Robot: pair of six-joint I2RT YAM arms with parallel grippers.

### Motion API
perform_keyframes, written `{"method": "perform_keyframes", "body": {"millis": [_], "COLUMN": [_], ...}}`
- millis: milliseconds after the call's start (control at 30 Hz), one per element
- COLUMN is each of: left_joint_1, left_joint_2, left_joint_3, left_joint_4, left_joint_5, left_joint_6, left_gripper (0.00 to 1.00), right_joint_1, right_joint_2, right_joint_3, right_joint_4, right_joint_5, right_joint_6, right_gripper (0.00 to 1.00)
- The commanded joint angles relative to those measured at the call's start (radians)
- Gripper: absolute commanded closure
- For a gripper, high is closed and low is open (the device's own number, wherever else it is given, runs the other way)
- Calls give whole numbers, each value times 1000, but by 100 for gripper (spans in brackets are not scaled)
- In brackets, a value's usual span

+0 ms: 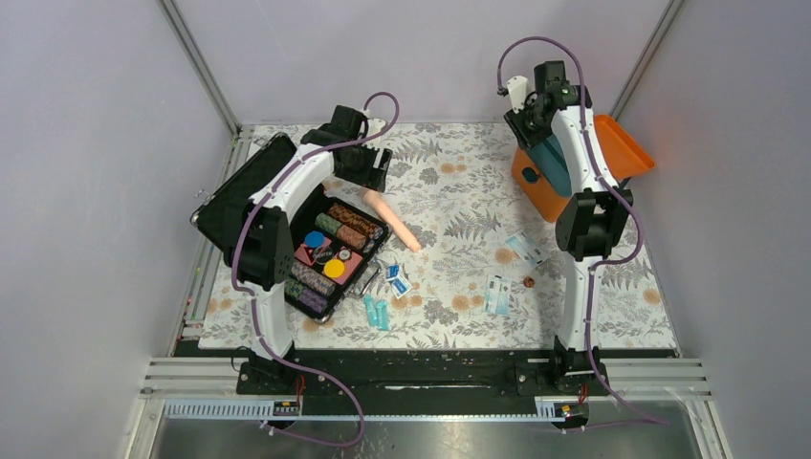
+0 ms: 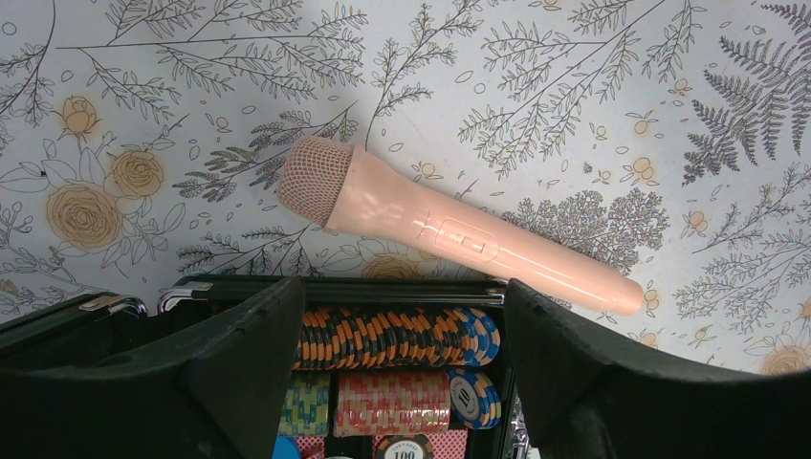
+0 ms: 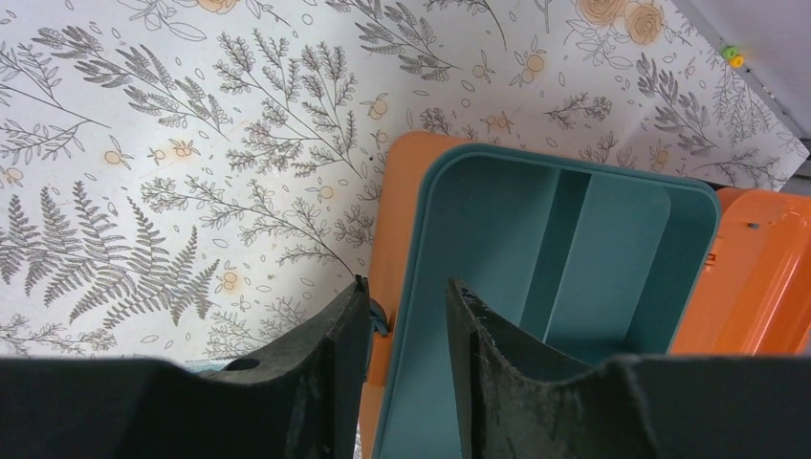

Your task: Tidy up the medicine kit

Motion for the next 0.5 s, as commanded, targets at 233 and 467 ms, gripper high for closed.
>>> {"method": "perform_keyframes", "body": {"millis": [233, 467], "left_joint_1": [-3, -3], "left_joint_2": [-18, -15], "left_joint_3": [9, 8], "left_joint_4": [13, 14], "left_joint_5": [-16, -17], "left_joint_6": [12, 13], "left_gripper": [24, 24], "right_joint_1": [-16, -17], "right_joint_2": [45, 63], "right_joint_3": [-5, -21], "right_joint_4": [-43, -49], "right_joint_5": [34, 19], "right_joint_6": [-25, -13], "right_gripper": [60, 64]}}
